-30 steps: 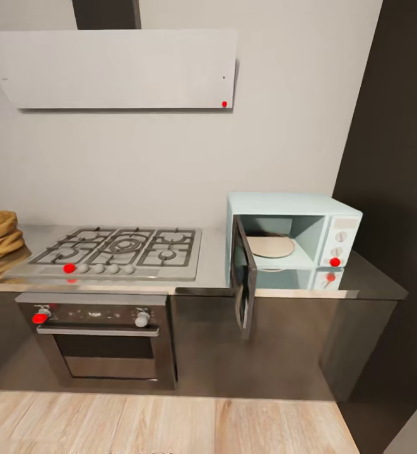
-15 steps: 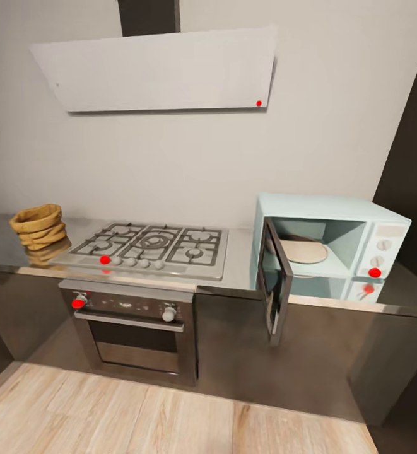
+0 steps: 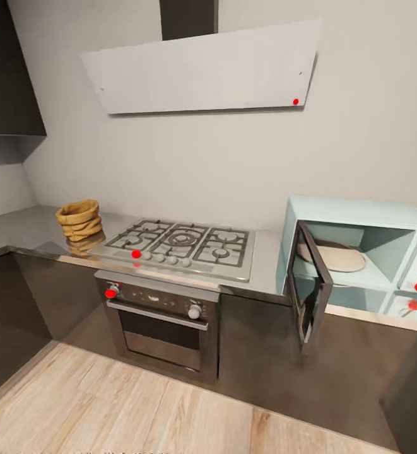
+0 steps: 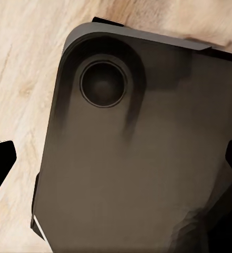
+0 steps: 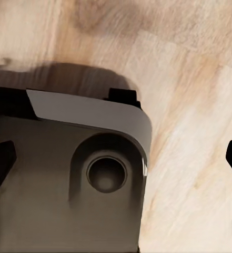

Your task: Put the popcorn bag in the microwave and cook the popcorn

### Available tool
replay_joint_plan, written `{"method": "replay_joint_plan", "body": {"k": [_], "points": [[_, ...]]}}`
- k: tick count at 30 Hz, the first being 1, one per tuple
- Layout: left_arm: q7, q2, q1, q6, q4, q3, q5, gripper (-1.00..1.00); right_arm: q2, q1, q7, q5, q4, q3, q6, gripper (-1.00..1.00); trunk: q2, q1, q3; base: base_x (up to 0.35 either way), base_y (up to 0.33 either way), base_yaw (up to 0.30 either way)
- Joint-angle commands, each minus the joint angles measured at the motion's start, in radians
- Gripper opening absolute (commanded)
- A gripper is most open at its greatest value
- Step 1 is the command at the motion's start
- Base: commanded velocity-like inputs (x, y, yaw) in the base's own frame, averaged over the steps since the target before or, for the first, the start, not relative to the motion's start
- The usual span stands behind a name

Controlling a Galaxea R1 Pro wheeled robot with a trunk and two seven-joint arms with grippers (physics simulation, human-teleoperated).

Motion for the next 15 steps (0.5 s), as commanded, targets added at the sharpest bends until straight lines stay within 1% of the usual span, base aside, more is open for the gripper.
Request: {"method": "replay_joint_plan", "body": {"k": [1,2,4,7,10,11,12,15], "points": [[0.001,0.000,0.001,-0.001,-0.002,0.002,0.004,1.00,0.012,-0.001,-0.006,0.010,0.003,0.000,-0.006,1.00,0.000,0.000,-0.001,0.000,0.000,0.272],[0.001,0.000,0.001,-0.001,-0.002,0.002,0.004,1.00,0.030,-0.001,-0.021,0.011,0.002,0.001,-0.006,1.00,0.000,0.000,-0.001,0.000,0.000,0.272],[0.000,0.000,0.001,-0.001,-0.002,0.002,0.004,1.00,0.045,-0.001,-0.039,0.014,0.002,0.001,-0.011,1.00,0.000,0.000,-0.001,0.000,0.000,0.272],[0.000,-0.002,0.001,-0.001,-0.002,0.002,0.002,1.00,0.047,-0.001,-0.047,0.012,0.003,0.001,-0.017,1.00,0.000,0.000,-0.001,0.000,0.000,0.272],[-0.002,0.000,0.001,-0.002,-0.002,-0.005,-0.004,1.00,0.042,-0.001,-0.049,0.010,0.003,0.000,-0.023,1.00,0.000,0.000,-0.001,0.000,0.000,0.272],[-0.002,0.004,0.001,-0.002,-0.003,-0.006,-0.006,1.00,0.041,-0.001,-0.049,0.009,0.003,0.000,-0.024,1.00,0.000,0.000,-0.001,0.000,0.000,0.272],[-0.001,0.023,0.001,-0.002,-0.005,-0.008,-0.008,1.00,0.043,-0.001,-0.049,0.009,0.004,0.001,-0.023,1.00,0.000,0.000,-0.001,0.000,0.000,0.272],[-0.001,0.047,0.001,-0.002,-0.004,-0.009,-0.008,1.00,0.046,-0.001,-0.049,0.009,0.004,0.001,-0.022,1.00,0.000,0.000,-0.001,0.000,0.000,0.273]]}}
